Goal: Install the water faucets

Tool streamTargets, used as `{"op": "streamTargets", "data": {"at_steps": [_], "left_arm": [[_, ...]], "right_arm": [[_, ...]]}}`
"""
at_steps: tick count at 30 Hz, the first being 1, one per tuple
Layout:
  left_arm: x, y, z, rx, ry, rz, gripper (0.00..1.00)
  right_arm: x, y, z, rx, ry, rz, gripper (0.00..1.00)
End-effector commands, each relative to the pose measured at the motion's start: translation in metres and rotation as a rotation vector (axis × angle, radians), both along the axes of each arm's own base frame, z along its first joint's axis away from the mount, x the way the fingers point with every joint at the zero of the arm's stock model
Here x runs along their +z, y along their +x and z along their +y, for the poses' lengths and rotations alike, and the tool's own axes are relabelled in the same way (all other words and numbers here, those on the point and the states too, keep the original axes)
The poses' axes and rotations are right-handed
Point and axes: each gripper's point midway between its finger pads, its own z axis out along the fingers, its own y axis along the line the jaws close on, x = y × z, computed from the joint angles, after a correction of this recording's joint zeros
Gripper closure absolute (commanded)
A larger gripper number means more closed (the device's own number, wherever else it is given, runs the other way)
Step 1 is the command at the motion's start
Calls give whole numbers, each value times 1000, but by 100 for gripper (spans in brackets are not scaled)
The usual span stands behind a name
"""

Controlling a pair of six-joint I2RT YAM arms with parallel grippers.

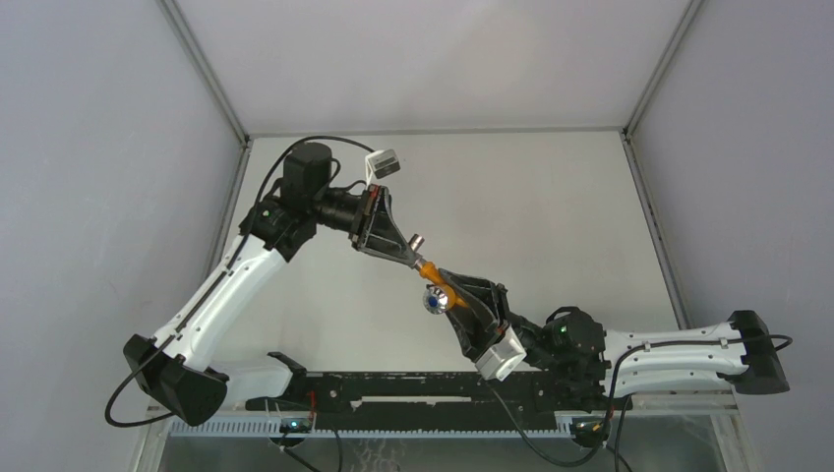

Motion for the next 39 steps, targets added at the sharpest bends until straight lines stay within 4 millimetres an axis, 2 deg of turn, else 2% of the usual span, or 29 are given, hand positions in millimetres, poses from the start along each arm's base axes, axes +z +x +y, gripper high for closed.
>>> {"op": "streamTargets", "data": {"at_steps": [1,32,39], "left_arm": [[19,-15,4,-46,-47,-60,100],[19,-8,-7,-53,-33,-36,100],[27,-11,-7,-67,-47,-55,100]], "right_arm": [[15,-3,-7,2,63,-7,100],[18,-4,-15,36,92,33,100],[13,0,-14,26,92,51,100]]}}
